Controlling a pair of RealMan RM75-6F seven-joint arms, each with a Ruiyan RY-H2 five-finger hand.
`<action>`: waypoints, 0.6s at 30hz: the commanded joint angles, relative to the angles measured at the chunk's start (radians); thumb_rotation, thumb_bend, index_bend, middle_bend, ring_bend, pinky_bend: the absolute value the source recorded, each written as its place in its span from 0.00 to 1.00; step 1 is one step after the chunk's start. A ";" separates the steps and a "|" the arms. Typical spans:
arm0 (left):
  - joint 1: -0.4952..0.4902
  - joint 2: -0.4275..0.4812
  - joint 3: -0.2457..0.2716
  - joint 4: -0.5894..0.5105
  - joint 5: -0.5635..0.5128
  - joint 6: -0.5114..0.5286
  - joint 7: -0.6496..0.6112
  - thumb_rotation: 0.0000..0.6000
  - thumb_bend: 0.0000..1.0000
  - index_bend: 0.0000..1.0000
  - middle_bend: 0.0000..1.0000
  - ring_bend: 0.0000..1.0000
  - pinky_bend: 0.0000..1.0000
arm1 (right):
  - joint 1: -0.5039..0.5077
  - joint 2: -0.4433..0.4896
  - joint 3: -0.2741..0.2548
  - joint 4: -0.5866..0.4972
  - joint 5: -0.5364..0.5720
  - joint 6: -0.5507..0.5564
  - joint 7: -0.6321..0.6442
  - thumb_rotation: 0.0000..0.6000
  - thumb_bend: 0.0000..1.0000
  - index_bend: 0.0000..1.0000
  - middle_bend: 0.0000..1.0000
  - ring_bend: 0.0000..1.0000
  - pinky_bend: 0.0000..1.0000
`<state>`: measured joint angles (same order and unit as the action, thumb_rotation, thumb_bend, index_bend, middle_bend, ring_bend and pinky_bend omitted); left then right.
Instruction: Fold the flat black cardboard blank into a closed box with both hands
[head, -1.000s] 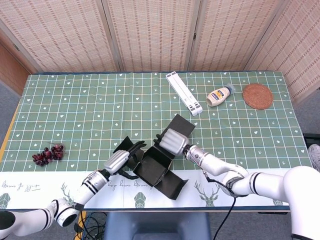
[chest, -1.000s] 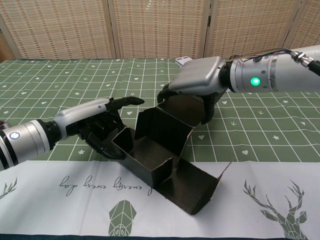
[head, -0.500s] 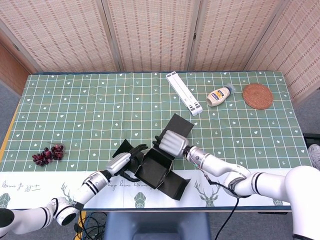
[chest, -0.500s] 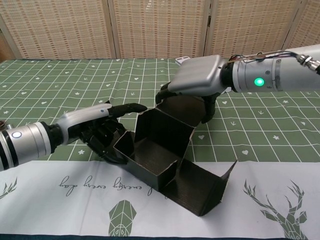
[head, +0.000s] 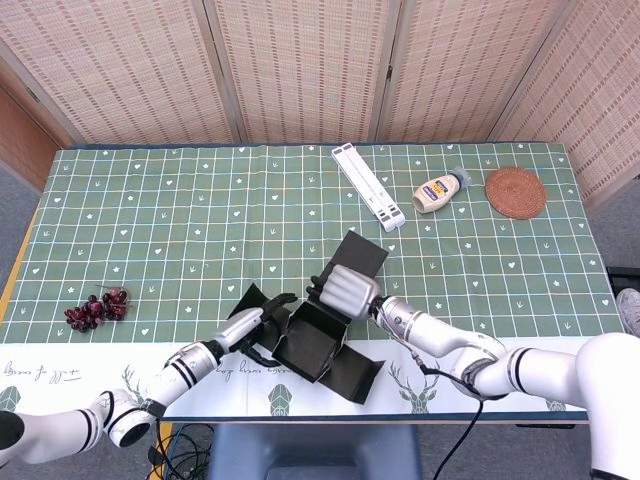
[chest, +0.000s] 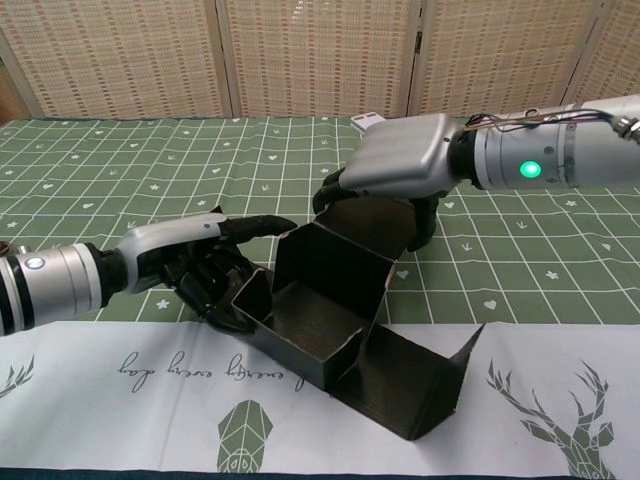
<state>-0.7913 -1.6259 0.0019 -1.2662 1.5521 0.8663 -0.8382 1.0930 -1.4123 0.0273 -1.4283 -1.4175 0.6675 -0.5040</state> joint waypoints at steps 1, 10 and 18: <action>-0.008 0.009 0.004 -0.008 0.003 -0.011 -0.020 1.00 0.06 0.02 0.01 0.48 0.77 | 0.002 0.009 -0.002 -0.008 -0.009 -0.001 -0.011 1.00 0.33 0.29 0.45 0.83 1.00; -0.029 0.033 0.012 -0.036 0.003 -0.047 -0.066 1.00 0.06 0.03 0.02 0.47 0.77 | 0.010 0.029 -0.005 -0.034 -0.026 -0.013 -0.040 1.00 0.33 0.30 0.45 0.83 1.00; -0.052 0.055 0.018 -0.063 0.001 -0.087 -0.137 1.00 0.06 0.05 0.03 0.47 0.78 | 0.013 0.033 0.001 -0.045 -0.052 -0.002 -0.030 1.00 0.33 0.30 0.45 0.83 1.00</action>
<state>-0.8374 -1.5767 0.0186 -1.3230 1.5528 0.7875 -0.9614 1.1057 -1.3792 0.0278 -1.4725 -1.4675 0.6640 -0.5361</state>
